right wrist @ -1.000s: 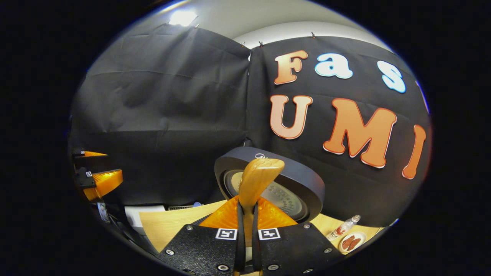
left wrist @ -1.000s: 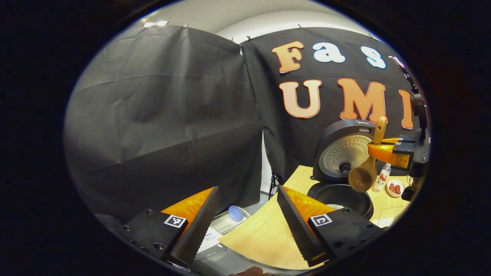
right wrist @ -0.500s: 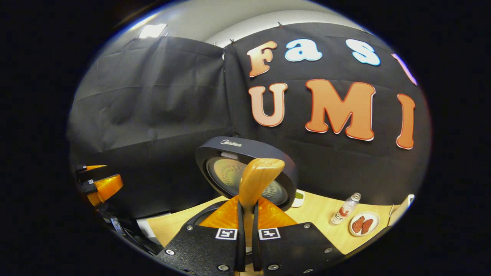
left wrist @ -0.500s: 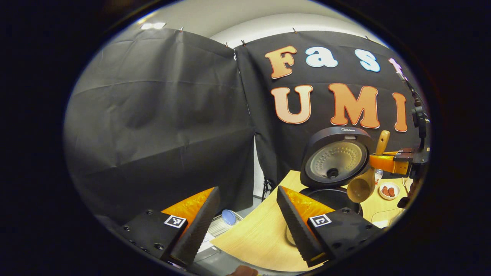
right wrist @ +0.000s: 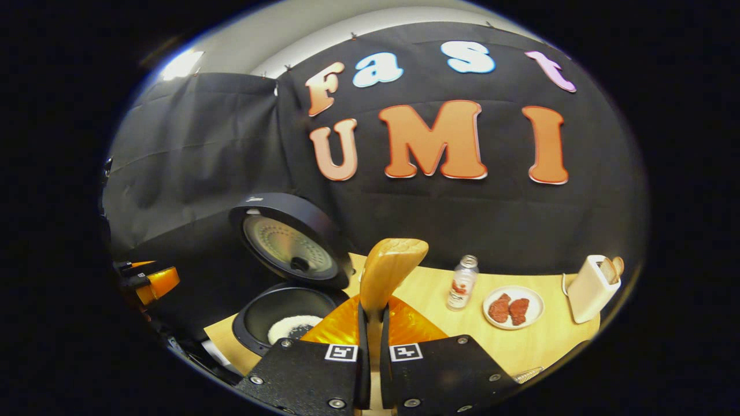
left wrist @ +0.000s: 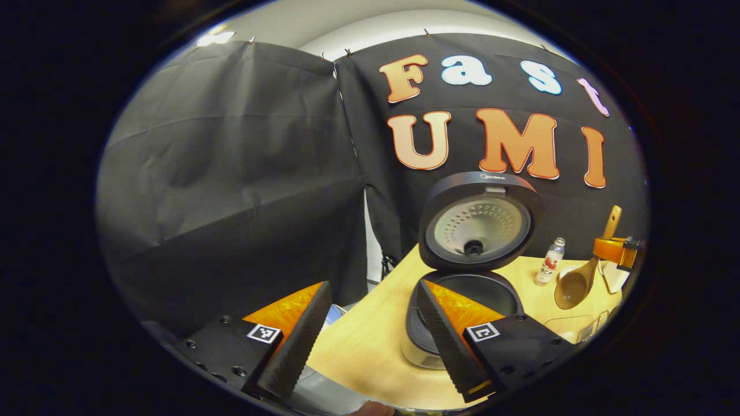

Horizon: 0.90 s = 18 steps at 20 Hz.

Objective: Close the left gripper, press the button to open the rice cooker; take a wooden spoon from the chopstick holder with the right hand, scoop a spoonful of rice and pour it into the rice cooker, then put the wooden spoon back into the chopstick holder.

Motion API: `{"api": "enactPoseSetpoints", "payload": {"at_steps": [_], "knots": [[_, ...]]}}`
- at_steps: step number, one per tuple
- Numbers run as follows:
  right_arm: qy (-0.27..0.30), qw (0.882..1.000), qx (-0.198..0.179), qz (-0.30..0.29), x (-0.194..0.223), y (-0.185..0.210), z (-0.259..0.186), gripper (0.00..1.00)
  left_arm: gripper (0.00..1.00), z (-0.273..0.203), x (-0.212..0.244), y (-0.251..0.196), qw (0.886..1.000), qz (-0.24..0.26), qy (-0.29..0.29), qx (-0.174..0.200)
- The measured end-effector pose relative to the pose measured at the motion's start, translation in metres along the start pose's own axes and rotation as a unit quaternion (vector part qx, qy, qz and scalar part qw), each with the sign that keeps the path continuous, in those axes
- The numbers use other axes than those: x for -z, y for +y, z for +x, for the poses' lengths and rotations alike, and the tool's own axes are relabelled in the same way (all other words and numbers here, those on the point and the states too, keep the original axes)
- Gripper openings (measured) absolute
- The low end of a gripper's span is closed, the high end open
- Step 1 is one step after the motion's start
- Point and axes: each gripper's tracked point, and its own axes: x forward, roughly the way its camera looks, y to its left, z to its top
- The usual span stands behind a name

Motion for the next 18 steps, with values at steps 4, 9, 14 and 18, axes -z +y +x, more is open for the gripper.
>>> {"api": "enactPoseSetpoints", "payload": {"at_steps": [4,9,14,18], "knots": [[0.018,0.997,0.066,0.031,0.027,-0.072,-0.031,0.06,1.0,0.004,-0.002,-0.032,1.0,0.015,0.006,0.017],[0.024,0.987,0.143,0.072,0.048,-0.149,-0.076,0.06,1.0,0.003,-0.013,-0.077,0.998,0.029,0.002,0.048],[0.03,0.976,0.196,0.088,0.07,-0.203,-0.108,0.06,1.0,0.001,-0.028,-0.105,0.998,0.038,-0.015,0.053],[0.036,0.968,0.224,0.104,0.085,-0.234,-0.122,0.06,1.0,-0.002,-0.044,-0.113,0.997,0.052,-0.034,0.051]]}}
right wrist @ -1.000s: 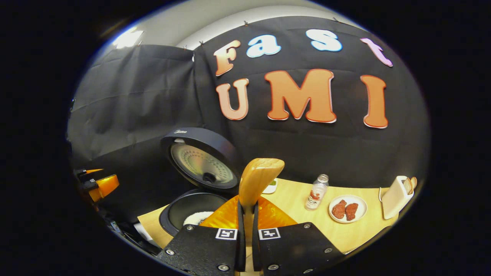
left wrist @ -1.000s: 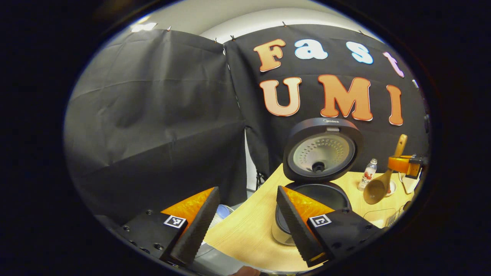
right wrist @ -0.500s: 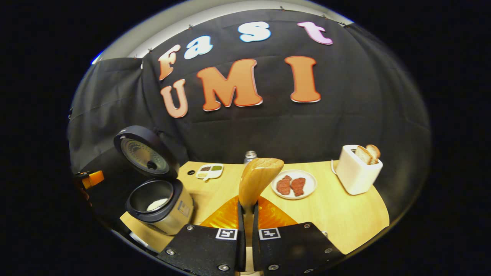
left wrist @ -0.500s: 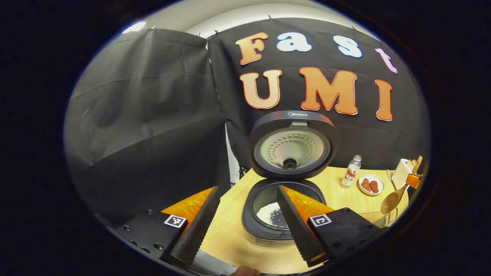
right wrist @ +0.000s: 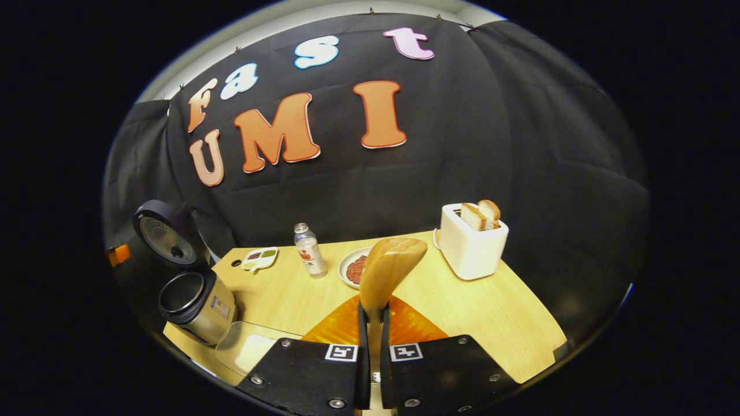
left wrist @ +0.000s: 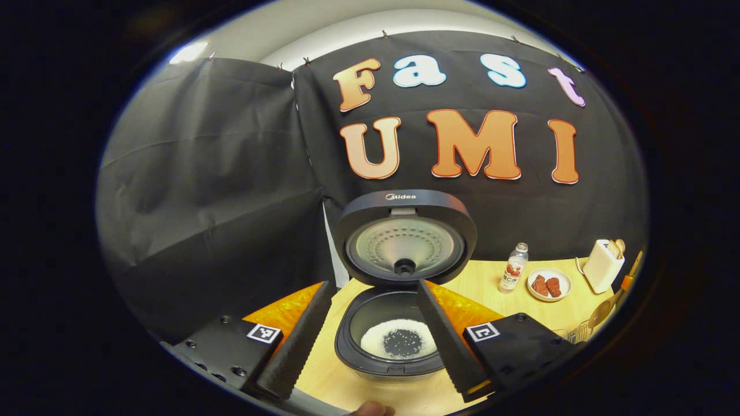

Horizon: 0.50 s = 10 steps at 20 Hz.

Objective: Close the left gripper, press the button to open the rice cooker; take a wooden spoon from the chopstick holder with the right hand, scoop a spoonful of rice and pour it into the rice cooker, then put the wooden spoon back into the chopstick holder.

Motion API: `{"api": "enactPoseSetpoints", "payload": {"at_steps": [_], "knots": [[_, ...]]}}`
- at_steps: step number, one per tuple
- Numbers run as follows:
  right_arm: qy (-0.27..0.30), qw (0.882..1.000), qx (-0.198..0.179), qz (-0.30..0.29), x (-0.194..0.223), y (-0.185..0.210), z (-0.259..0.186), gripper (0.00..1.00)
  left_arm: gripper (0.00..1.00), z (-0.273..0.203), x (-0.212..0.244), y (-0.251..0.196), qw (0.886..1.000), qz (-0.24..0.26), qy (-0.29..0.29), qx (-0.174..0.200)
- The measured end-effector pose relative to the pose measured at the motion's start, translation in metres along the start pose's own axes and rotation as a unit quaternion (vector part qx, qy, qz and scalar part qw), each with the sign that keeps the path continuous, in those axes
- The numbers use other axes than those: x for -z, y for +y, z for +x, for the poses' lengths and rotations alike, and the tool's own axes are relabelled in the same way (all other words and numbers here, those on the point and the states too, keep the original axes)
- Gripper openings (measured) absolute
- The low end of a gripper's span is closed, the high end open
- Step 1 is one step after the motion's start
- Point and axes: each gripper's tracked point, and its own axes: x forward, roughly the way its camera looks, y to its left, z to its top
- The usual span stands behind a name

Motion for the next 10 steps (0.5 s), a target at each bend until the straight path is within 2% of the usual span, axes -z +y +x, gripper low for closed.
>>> {"api": "enactPoseSetpoints", "payload": {"at_steps": [10], "knots": [[0.074,0.996,0.01,0.049,0.063,-0.014,0.023,0.07,1.0,-0.005,-0.028,0.007,0.999,0.007,-0.027,-0.017]]}}
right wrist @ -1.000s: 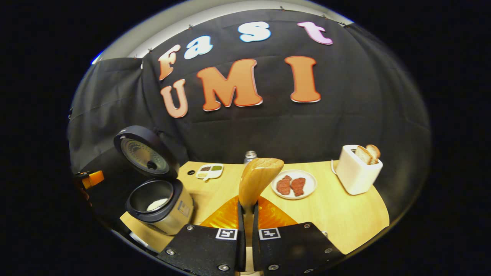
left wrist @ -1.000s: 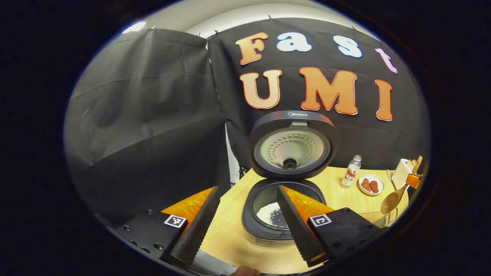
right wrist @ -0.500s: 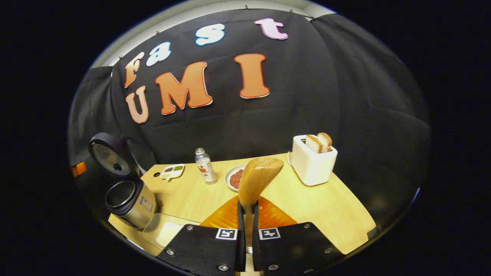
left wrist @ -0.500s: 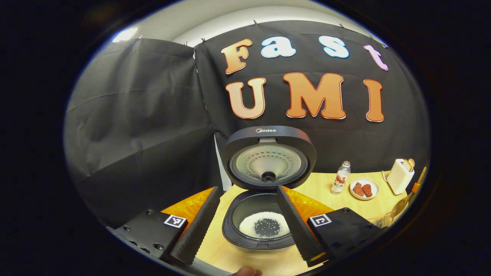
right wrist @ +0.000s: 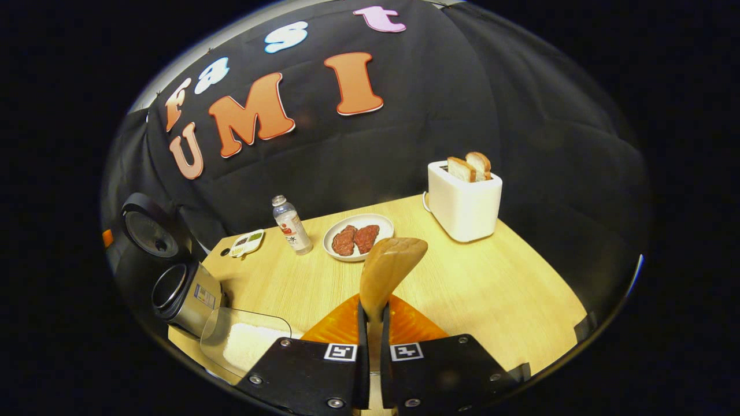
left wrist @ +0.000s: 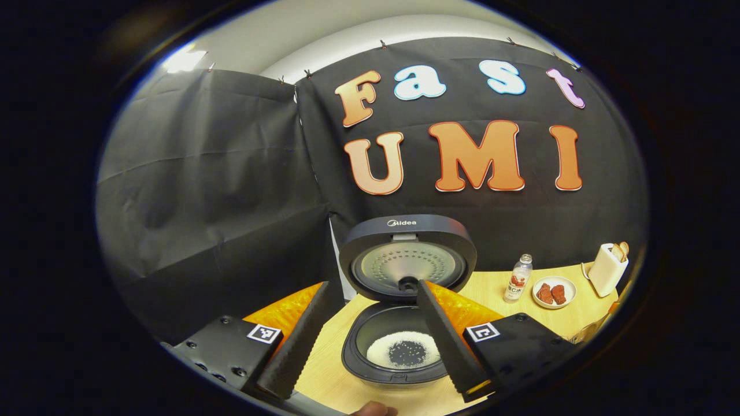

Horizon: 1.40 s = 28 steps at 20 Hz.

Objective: Close the left gripper, press the button to open the rice cooker; take a wooden spoon from the chopstick holder with the right hand, scoop a spoonful of rice and pour it into the rice cooker, then put the wooden spoon back into the chopstick holder.

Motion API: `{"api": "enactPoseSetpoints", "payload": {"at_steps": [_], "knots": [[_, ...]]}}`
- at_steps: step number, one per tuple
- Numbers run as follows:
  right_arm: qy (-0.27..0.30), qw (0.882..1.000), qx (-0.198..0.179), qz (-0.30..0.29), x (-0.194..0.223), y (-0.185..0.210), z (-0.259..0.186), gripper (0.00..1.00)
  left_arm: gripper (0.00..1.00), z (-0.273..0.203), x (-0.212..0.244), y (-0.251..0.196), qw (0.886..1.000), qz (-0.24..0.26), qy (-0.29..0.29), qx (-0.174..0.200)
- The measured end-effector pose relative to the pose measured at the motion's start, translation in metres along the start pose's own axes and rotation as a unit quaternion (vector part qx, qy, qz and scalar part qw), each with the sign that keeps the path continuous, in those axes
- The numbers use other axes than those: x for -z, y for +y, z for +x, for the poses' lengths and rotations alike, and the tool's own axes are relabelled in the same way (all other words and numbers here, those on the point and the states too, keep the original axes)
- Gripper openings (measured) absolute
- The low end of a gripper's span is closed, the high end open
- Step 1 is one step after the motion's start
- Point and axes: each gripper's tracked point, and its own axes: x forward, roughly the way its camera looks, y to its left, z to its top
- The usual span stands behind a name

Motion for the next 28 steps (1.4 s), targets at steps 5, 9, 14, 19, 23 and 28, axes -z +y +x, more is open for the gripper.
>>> {"api": "enactPoseSetpoints", "payload": {"at_steps": [5,9,14,19,23,28], "knots": [[0.068,0.997,0.021,0.022,0.031,-0.008,0.011,0.12,1.0,0.022,-0.032,0.013,1.0,-0.008,-0.022,0.003],[0.078,0.996,0.021,0.041,0.025,-0.004,0.004,0.17,1.0,0.057,-0.086,0.019,0.998,-0.025,-0.051,0.026],[0.048,0.997,0.042,0.049,-0.006,-0.017,-0.014,0.41,1.0,0.118,-0.113,-0.002,0.997,-0.035,-0.018,0.072],[-0.019,0.999,0.034,0.028,-0.052,-0.011,-0.047,0.86,1.0,0.168,-0.088,-0.05,0.989,-0.022,0.073,0.127],[-0.071,0.997,0.031,0.007,-0.088,-0.005,-0.066,0.94,1.0,0.189,-0.064,-0.057,0.983,-0.003,0.129,0.127],[-0.089,0.996,0.028,-0.008,-0.102,0.002,-0.071,0.95,0.99,0.175,-0.03,-0.061,0.969,-0.03,0.204,0.136]]}}
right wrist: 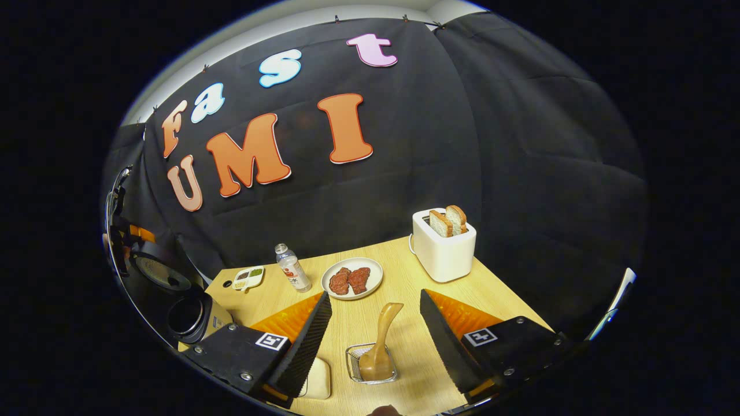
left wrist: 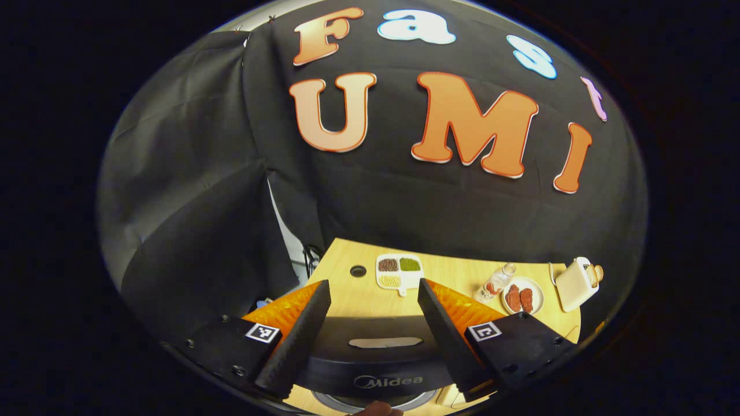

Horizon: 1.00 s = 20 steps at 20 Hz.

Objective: Close the left gripper, press the button to open the rice cooker; take a wooden spoon from the chopstick holder with the right hand, scoop a spoonful of rice and pour it into the rice cooker, then put the wooden spoon back into the chopstick holder.

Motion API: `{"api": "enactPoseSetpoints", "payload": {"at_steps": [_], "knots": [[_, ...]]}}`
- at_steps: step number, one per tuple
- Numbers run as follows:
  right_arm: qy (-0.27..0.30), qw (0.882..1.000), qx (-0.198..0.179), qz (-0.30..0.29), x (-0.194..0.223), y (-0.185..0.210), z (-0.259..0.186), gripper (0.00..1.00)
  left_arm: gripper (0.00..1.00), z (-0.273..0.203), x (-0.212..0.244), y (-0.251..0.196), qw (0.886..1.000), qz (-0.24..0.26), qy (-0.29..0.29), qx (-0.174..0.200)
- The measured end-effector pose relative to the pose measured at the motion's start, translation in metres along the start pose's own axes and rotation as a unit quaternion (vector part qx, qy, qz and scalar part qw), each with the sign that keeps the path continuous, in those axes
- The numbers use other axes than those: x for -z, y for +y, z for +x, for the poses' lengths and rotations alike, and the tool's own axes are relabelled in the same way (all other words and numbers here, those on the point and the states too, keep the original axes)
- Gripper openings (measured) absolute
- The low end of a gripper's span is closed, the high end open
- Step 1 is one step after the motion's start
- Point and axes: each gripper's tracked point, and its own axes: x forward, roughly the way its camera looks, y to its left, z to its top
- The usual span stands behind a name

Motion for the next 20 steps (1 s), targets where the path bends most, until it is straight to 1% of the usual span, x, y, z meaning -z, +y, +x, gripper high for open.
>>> {"api": "enactPoseSetpoints", "payload": {"at_steps": [1,2,5,6,8,9,11,13,15,16,17,18,20], "knots": [[-0.001,1.0,-0.003,0.001,0.0,0.003,0.001,0.95,1.0,-0.003,0.01,0.0,1.0,0.002,0.017,0.0],[-0.005,1.0,-0.013,0.001,-0.001,0.008,0.001,0.95,0.99,-0.008,0.021,-0.002,1.0,0.004,0.031,0.003],[-0.043,0.998,-0.052,-0.008,-0.015,0.031,-0.001,0.95,1.0,-0.02,0.062,-0.007,0.996,0.004,0.089,0.021],[-0.048,0.997,-0.056,-0.019,-0.015,0.036,-0.001,0.95,1.0,-0.025,0.082,-0.005,0.994,0.008,0.107,0.022],[-0.047,0.996,-0.061,-0.042,-0.013,0.042,0.001,0.95,1.0,-0.026,0.102,-0.006,0.993,0.02,0.114,0.025],[-0.045,0.996,-0.065,-0.049,-0.012,0.046,0.003,0.95,1.0,-0.028,0.113,-0.005,0.991,0.019,0.131,0.029],[-0.039,0.995,-0.079,-0.048,-0.011,0.06,0.004,0.95,1.0,-0.035,0.14,-0.007,0.984,0.01,0.174,0.034],[-0.036,0.994,-0.092,-0.046,-0.011,0.069,0.004,0.95,1.0,-0.031,0.17,-0.007,0.977,0.018,0.209,0.034],[-0.036,0.993,-0.103,-0.052,-0.011,0.079,0.004,0.95,1.0,-0.027,0.199,-0.006,0.971,0.032,0.238,0.02],[-0.034,0.992,-0.108,-0.057,-0.01,0.083,0.004,0.95,1.0,-0.028,0.219,-0.002,0.963,0.037,0.266,0.008],[-0.033,0.991,-0.111,-0.065,-0.01,0.087,0.004,0.95,1.0,-0.028,0.204,-0.005,0.97,0.042,0.241,0.004],[-0.033,0.99,-0.115,-0.072,-0.01,0.091,0.004,0.95,1.0,-0.016,0.217,-0.006,0.973,0.04,0.229,0.004],[-0.037,0.988,-0.125,-0.08,-0.01,0.102,0.003,0.95,1.0,-0.018,0.214,-0.007,0.977,0.038,0.209,0.008]]}}
